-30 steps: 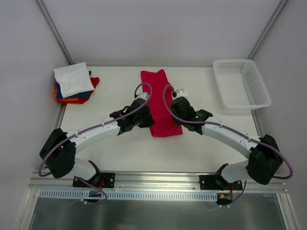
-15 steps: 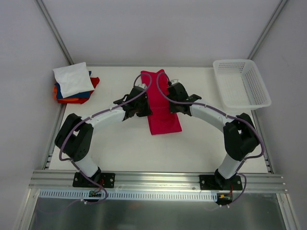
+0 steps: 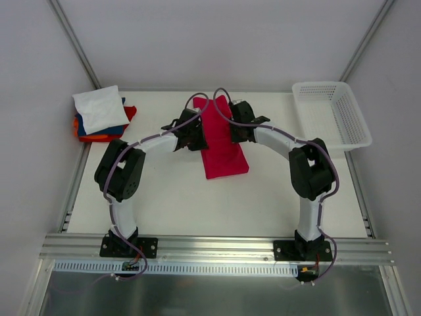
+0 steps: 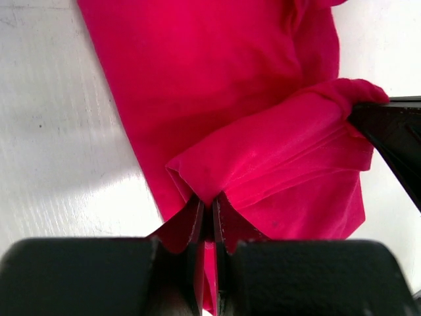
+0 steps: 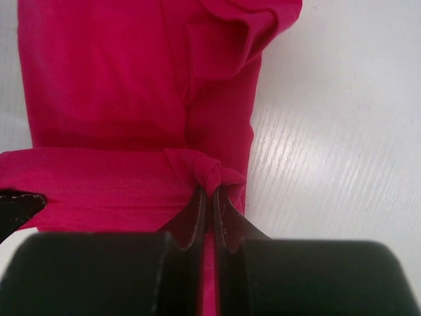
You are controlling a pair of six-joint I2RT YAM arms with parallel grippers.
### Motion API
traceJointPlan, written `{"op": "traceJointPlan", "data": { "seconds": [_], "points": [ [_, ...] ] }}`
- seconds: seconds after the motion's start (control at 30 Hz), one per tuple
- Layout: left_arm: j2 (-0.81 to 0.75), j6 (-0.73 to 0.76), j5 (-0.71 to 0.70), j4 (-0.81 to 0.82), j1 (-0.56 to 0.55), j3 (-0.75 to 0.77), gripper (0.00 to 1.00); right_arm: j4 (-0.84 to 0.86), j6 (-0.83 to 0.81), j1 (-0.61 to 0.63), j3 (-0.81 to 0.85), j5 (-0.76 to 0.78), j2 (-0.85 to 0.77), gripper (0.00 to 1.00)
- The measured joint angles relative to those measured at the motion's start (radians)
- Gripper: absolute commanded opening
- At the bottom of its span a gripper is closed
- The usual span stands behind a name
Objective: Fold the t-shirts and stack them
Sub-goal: Fold the tshirt
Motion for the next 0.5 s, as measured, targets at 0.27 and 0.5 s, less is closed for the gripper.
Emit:
{"op": "traceJointPlan", "data": {
  "seconds": [0.27,0.5],
  "points": [
    [0.046,0.003,0.019,0.0,0.02,0.015,0.0,-0.002,-0.01,-0.014,0.053,-0.046,0.091,0.0],
    [0.058,0.003,0.019,0.003,0.026,0.018,0.0,-0.008,-0.013,-0.023,0.084,-0.064,0.126,0.64]
  ]
}}
